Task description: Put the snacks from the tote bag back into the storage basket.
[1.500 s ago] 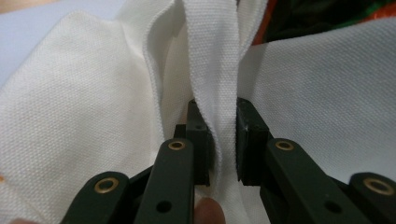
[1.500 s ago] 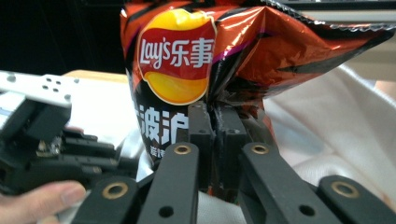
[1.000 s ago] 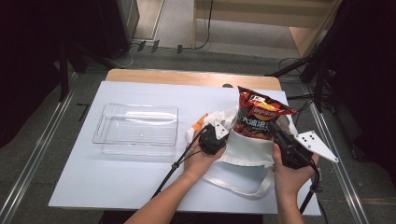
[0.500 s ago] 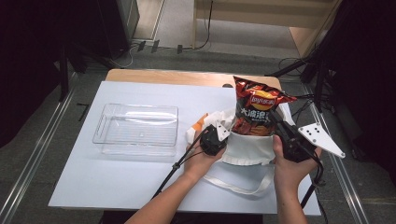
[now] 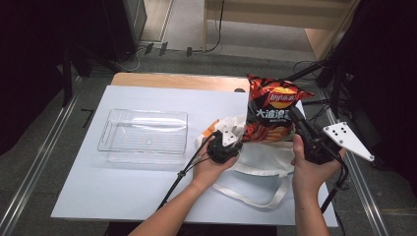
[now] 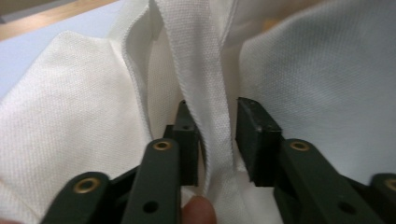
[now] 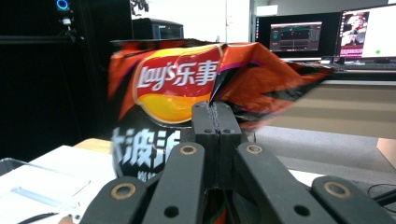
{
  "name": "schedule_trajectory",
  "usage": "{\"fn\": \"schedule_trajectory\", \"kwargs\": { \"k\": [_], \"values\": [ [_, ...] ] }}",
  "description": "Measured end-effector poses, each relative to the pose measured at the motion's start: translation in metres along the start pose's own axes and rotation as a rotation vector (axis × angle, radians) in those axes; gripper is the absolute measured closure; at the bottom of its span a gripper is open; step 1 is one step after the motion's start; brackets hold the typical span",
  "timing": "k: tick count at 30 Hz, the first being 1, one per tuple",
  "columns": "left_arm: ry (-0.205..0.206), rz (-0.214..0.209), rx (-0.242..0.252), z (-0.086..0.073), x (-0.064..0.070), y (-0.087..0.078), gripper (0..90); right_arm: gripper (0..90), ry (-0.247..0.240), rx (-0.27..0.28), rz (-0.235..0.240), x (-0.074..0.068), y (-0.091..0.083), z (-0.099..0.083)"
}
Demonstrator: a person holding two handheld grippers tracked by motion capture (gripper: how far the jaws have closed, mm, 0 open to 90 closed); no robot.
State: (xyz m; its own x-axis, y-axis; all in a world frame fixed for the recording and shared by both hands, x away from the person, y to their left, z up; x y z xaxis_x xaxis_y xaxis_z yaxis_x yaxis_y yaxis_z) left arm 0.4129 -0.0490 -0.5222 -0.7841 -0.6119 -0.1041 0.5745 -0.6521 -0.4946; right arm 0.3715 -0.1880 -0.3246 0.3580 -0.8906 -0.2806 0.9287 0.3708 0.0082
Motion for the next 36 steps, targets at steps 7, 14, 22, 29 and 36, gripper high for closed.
{"fn": "schedule_trajectory", "kwargs": {
  "k": [7, 14, 22, 29, 36],
  "values": [
    [-0.127, -0.053, 0.109, 0.015, 0.000, -0.025, 54.0, 90.0, -0.015, -0.001, -0.036, 0.006, 0.003, -0.009],
    [-0.156, -0.044, 0.199, 0.041, -0.012, -0.063, 48.3, 90.0, -0.007, 0.008, -0.048, 0.006, 0.003, -0.011],
    [-0.180, -0.022, 0.261, 0.062, -0.028, -0.089, 46.8, 90.0, -0.030, 0.009, -0.044, -0.007, 0.006, -0.012],
    [-0.194, -0.027, 0.315, 0.079, -0.034, -0.105, 46.5, 90.0, -0.039, -0.002, -0.019, -0.020, 0.011, -0.014],
    [-0.194, -0.034, 0.383, 0.098, -0.036, -0.118, 46.0, 90.0, -0.044, -0.011, 0.009, -0.033, 0.014, -0.018]
  ]
}}
Point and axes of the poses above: each handheld gripper's, and its own axes: y roughly forward along the jaws, z roughly out of its top, x roughly to its right, the point moved 10 cm from there along y, roughly forward along the jaws, and after that the axes turned 10 degrees about y, right-handed, at the moved point
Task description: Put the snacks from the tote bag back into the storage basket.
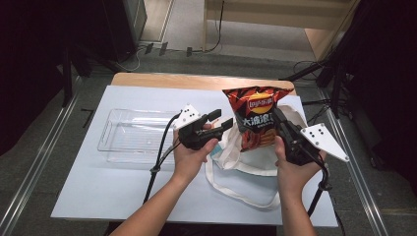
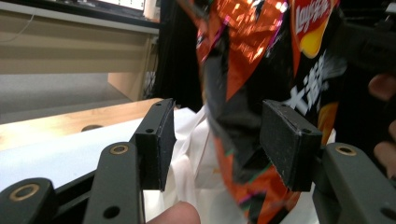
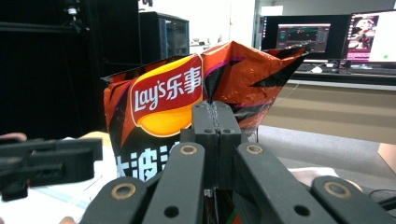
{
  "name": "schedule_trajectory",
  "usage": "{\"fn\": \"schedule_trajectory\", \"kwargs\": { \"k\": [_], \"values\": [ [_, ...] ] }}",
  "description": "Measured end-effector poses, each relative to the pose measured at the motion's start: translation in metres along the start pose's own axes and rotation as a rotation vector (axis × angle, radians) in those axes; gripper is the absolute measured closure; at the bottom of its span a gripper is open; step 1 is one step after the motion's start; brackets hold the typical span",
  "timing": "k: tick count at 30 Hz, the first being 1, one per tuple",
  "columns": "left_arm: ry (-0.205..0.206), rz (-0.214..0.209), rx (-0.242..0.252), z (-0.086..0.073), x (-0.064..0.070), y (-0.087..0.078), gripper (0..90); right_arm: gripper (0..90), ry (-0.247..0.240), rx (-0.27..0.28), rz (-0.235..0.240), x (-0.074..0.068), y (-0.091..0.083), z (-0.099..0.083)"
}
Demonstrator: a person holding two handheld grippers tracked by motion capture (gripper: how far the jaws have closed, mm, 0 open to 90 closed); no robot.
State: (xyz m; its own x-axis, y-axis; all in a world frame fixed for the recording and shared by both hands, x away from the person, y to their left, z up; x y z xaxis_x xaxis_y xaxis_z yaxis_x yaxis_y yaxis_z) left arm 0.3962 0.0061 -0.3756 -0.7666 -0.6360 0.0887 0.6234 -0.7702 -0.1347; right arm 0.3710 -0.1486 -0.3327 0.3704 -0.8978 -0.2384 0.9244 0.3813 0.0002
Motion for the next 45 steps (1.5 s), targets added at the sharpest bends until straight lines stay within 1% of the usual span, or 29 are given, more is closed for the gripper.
{"fn": "schedule_trajectory", "kwargs": {
  "k": [5, 9, 14, 18, 22, 25, 28, 30, 31, 32, 35, 37, 38, 41, 42, 44, 45],
  "values": [
    [-0.014, -0.007, -0.007, 0.005, -0.002, 0.002, 42.2, 90.0, -0.009, -0.008, 0.021, -0.008, -0.001, -0.003],
    [-0.018, -0.008, 0.001, 0.009, -0.002, 0.002, 40.9, 90.0, -0.006, -0.017, 0.030, -0.013, -0.002, -0.007],
    [-0.043, -0.015, 0.015, 0.014, -0.003, 0.003, 39.7, 90.0, -0.005, -0.028, 0.044, -0.016, -0.003, -0.013],
    [-0.041, -0.021, 0.022, 0.017, -0.001, 0.004, 39.8, 90.0, -0.011, -0.041, 0.056, -0.021, -0.005, -0.017],
    [-0.045, -0.029, 0.030, 0.021, 0.002, 0.003, 39.9, 90.0, -0.020, -0.039, 0.063, -0.023, -0.006, -0.019],
    [-0.044, -0.027, 0.039, 0.024, 0.002, 0.002, 40.9, 90.0, -0.028, -0.044, 0.067, -0.025, -0.007, -0.021],
    [-0.050, -0.031, 0.048, 0.026, 0.002, 0.000, 44.6, 90.0, -0.048, -0.042, 0.071, -0.027, -0.008, -0.022],
    [-0.057, -0.040, 0.049, 0.027, 0.001, -0.001, 48.3, 90.0, -0.050, -0.047, 0.074, -0.028, -0.009, -0.023],
    [-0.061, -0.046, 0.051, 0.027, 0.001, -0.001, 51.2, 90.0, -0.051, -0.047, 0.075, -0.028, -0.009, -0.023],
    [-0.064, -0.050, 0.050, 0.027, 0.000, -0.002, 58.1, 90.0, -0.058, -0.046, 0.075, -0.028, -0.009, -0.024],
    [-0.054, -0.045, 0.047, 0.027, 0.000, -0.004, 70.6, 90.0, -0.058, -0.056, 0.080, -0.030, -0.010, -0.027],
    [-0.050, -0.035, 0.036, 0.027, 0.000, -0.004, 74.1, 90.0, -0.068, -0.060, 0.080, -0.031, -0.010, -0.029],
    [-0.042, -0.030, 0.026, 0.025, 0.000, -0.003, 76.1, 90.0, -0.071, -0.058, 0.084, -0.032, -0.010, -0.030],
    [-0.035, -0.019, 0.007, 0.023, -0.001, -0.003, 86.1, 90.0, -0.070, -0.068, 0.090, -0.034, -0.009, -0.033],
    [-0.038, -0.020, 0.006, 0.023, -0.001, -0.003, 87.8, 90.0, -0.073, -0.072, 0.091, -0.034, -0.009, -0.034],
    [-0.033, -0.006, 0.003, 0.024, -0.002, -0.005, 89.7, 90.0, -0.075, -0.074, 0.098, -0.036, -0.010, -0.035],
    [-0.030, -0.012, 0.007, 0.025, -0.002, -0.006, 90.0, 88.2, -0.073, -0.073, 0.105, -0.037, -0.010, -0.035]
  ]
}}
Point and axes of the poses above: each handheld gripper's, and its own axes: y roughly forward along the jaws, z roughly out of its top, x roughly to its right, the point moved 10 cm from there along y, roughly forward along the jaws, and after that the axes turned 10 degrees about y, right-handed, at the moved point
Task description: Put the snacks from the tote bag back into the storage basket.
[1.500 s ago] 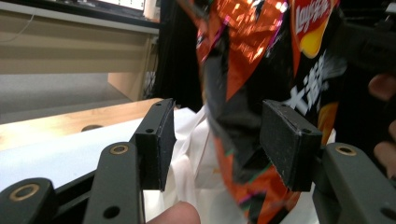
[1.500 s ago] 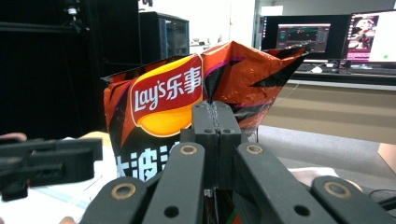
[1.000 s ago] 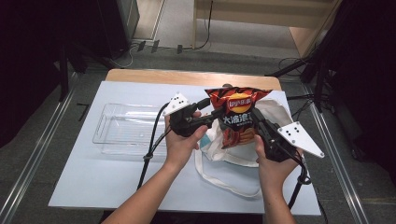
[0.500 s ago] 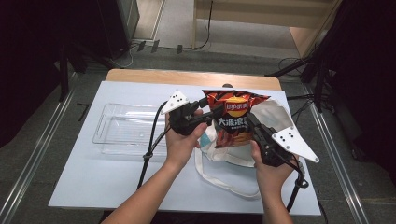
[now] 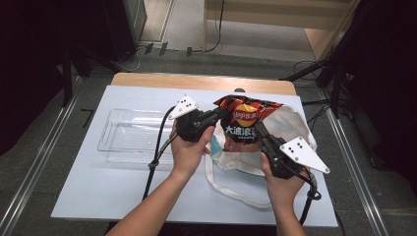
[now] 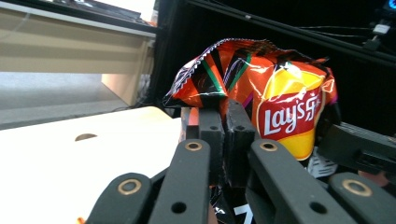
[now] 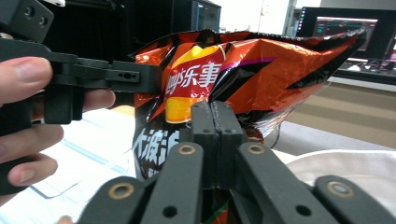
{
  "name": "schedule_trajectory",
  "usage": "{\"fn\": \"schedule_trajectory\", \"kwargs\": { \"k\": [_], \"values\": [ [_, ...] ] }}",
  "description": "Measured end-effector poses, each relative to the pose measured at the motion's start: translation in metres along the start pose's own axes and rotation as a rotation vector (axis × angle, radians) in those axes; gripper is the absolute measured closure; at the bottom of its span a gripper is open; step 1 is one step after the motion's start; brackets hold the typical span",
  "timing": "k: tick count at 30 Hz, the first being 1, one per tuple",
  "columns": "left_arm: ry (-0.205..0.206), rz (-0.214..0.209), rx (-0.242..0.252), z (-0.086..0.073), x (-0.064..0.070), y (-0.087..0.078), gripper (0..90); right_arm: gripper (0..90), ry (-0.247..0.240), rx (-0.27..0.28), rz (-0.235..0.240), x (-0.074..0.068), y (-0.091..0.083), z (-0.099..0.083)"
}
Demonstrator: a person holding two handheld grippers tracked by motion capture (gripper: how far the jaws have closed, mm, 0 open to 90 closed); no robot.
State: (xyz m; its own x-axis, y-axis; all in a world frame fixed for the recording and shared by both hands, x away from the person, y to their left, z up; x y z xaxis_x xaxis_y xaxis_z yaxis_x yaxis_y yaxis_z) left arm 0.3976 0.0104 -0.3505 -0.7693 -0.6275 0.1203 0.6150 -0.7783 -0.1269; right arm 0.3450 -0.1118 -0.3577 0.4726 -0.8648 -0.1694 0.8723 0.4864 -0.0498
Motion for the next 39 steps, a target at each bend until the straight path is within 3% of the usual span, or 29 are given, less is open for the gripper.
{"fn": "schedule_trajectory", "kwargs": {
  "k": [5, 11, 15, 30, 39],
  "values": [
    [-0.001, -0.016, 0.013, 0.007, 0.002, -0.006, 90.0, 64.1, 0.010, -0.010, -0.006, 0.003, -0.004, 0.000],
    [0.032, -0.033, 0.021, 0.009, 0.003, -0.011, 90.0, 47.7, 0.016, -0.030, 0.020, 0.010, -0.011, -0.007],
    [0.040, -0.036, 0.046, 0.017, 0.004, -0.017, 90.0, 35.9, 0.007, -0.063, 0.008, 0.016, -0.014, -0.016],
    [0.045, -0.033, 0.072, 0.033, -0.006, -0.041, 90.0, 27.0, 0.038, -0.178, -0.003, 0.032, -0.023, -0.061],
    [0.042, -0.014, 0.090, 0.039, -0.014, -0.055, 90.0, 26.4, 0.037, -0.207, -0.017, 0.034, -0.020, -0.073]
  ]
}}
Point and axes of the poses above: each handheld gripper's, and its own axes: y roughly forward along the jaws, z roughly out of its top, x roughly to its right, the point moved 10 cm from there along y, roughly forward along the jaws, and after that the axes turned 10 degrees about y, right-handed, at the moved point
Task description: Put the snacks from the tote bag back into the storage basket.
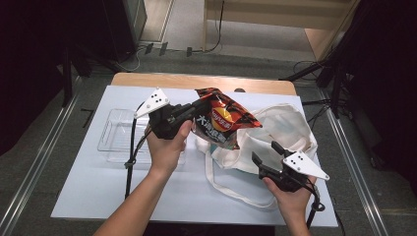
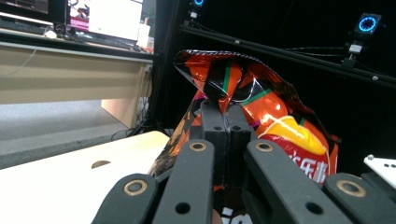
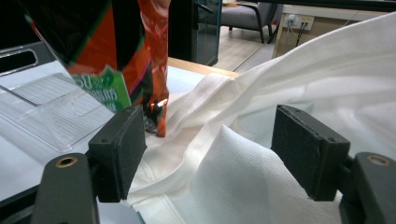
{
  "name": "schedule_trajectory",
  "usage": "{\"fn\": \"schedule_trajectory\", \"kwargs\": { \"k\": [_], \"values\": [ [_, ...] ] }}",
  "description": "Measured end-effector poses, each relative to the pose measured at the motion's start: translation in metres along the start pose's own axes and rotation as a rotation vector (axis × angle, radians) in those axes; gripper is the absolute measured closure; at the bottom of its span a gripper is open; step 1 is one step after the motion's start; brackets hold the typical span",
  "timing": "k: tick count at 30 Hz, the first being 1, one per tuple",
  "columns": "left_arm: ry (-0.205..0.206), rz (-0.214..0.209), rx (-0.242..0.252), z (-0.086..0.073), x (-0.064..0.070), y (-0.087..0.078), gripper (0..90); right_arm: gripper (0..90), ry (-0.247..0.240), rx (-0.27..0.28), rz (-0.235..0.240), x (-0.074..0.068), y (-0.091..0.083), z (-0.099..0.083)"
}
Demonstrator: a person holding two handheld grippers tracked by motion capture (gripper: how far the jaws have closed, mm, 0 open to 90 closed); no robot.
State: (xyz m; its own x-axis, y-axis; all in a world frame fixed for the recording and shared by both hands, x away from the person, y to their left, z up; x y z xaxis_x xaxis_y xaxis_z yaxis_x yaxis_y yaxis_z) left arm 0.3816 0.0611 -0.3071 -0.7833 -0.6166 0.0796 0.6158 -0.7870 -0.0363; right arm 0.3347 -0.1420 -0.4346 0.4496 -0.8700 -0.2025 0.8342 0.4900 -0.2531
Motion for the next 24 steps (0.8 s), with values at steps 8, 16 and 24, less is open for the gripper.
{"fn": "schedule_trajectory", "kwargs": {
  "k": [8, 16, 24],
  "values": [
    [-0.008, 0.055, 0.004, 0.003, -0.009, -0.010, 90.0, 24.2, 0.001, -0.010, -0.007, 0.001, 0.002, -0.006],
    [-0.009, 0.123, 0.017, 0.008, -0.022, -0.026, 90.0, 23.4, 0.009, -0.009, -0.012, 0.004, 0.002, -0.007],
    [-0.004, 0.185, 0.021, 0.008, -0.038, -0.046, 90.0, 21.3, 0.008, -0.016, -0.019, 0.004, 0.004, -0.009]
  ]
}}
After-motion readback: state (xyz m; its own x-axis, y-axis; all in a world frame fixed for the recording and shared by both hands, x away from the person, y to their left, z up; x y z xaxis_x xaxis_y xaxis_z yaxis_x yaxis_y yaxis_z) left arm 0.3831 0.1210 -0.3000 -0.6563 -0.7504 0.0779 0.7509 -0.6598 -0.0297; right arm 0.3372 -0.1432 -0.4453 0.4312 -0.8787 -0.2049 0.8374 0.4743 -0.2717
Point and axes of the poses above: each handheld gripper's, and its own axes: y roughly forward along the jaws, z roughly out of its top, x roughly to its right, the point moved 10 cm from there along y, roughly forward along the jaws, and after that the axes turned 10 degrees about y, right-handed, at the moved point
